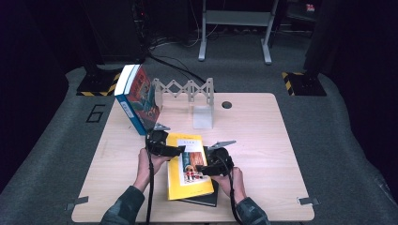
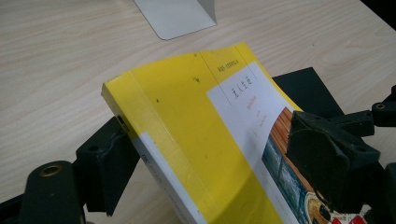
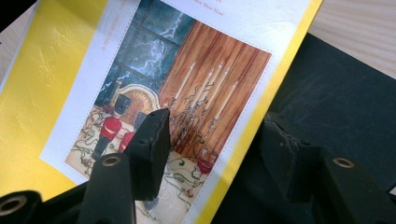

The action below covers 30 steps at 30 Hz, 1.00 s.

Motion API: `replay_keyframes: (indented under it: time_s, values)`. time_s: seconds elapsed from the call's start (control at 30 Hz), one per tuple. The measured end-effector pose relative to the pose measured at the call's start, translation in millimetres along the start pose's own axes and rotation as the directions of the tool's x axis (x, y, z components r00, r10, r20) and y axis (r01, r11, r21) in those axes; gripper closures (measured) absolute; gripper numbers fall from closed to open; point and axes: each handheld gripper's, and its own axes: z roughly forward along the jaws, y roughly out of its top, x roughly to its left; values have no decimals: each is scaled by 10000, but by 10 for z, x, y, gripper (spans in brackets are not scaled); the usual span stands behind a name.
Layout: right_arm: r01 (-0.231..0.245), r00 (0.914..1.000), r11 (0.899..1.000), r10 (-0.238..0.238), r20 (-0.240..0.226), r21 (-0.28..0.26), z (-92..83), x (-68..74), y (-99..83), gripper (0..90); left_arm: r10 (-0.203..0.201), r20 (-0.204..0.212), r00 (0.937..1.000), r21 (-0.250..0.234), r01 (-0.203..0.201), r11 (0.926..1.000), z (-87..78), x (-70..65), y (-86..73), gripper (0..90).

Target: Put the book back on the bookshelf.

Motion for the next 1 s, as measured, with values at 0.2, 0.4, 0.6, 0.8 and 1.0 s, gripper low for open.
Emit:
replay_keyframes:
  time_s: [0.2, 0.4, 0.6, 0.8, 1.0]
  values:
    - [-104, 9999, 9999, 103, -33, -37, 2, 4, -5, 434, 50, -29, 10000, 89, -49, 9999, -8, 0, 36, 218]
    - [56, 9999, 10000, -57, -90, -70, 8, -18, -2, 434, 164, 152, 9998, 80, -166, 9998, -21, -1, 52, 288]
    - [2, 9999, 10000, -3, -165, -30, 14, -27, 9, 433, 402, -3, 9992, 126, -402, 9991, -39, -1, 85, 354]
    - [171, 9996, 9999, -171, -210, -22, 13, -35, 12, 432, 324, 112, 9994, 172, -326, 9993, -48, 31, 92, 419]
    - [206, 9993, 9997, -209, -300, -92, 19, -45, 7, 432, 210, 341, 9992, 181, -216, 9996, -50, 52, 100, 443]
